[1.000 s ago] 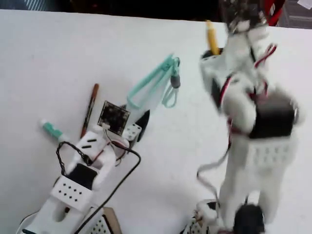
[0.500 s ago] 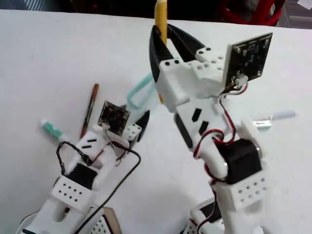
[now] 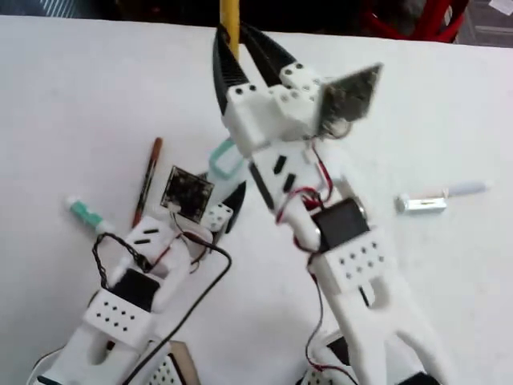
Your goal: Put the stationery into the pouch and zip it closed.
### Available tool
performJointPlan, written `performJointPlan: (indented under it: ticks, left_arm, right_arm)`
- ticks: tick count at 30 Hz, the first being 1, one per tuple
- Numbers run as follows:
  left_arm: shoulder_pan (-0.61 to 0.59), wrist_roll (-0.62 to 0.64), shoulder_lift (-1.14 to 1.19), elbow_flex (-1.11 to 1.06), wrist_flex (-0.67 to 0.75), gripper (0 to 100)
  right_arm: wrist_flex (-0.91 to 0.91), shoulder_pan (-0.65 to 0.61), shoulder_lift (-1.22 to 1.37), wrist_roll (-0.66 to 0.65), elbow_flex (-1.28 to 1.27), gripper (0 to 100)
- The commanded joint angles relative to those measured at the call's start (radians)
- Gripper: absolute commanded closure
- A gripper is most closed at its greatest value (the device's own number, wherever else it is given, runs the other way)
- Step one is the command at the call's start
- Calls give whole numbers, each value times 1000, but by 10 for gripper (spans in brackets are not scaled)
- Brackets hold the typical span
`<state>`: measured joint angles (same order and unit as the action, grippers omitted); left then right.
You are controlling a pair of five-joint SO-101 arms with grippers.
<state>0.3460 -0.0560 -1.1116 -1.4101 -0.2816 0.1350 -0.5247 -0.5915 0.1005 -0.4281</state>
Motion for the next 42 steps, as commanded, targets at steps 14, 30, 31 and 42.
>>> performJointPlan:
  ticks: [14,30,31,42]
  left_arm:
    - [-68,18,-10,25,46,826]
    - [-70,68,-8,12,43,778]
    - [-70,68,-8,12,43,778]
    - [-71,68,-8,11,43,778]
  right_arm:
    - [275,-13,-367,-14,-249,978]
    - [914,119,-268,-135,342,752]
    - [935,180,-262,-135,359,753]
    - [974,788,211,-140,374,752]
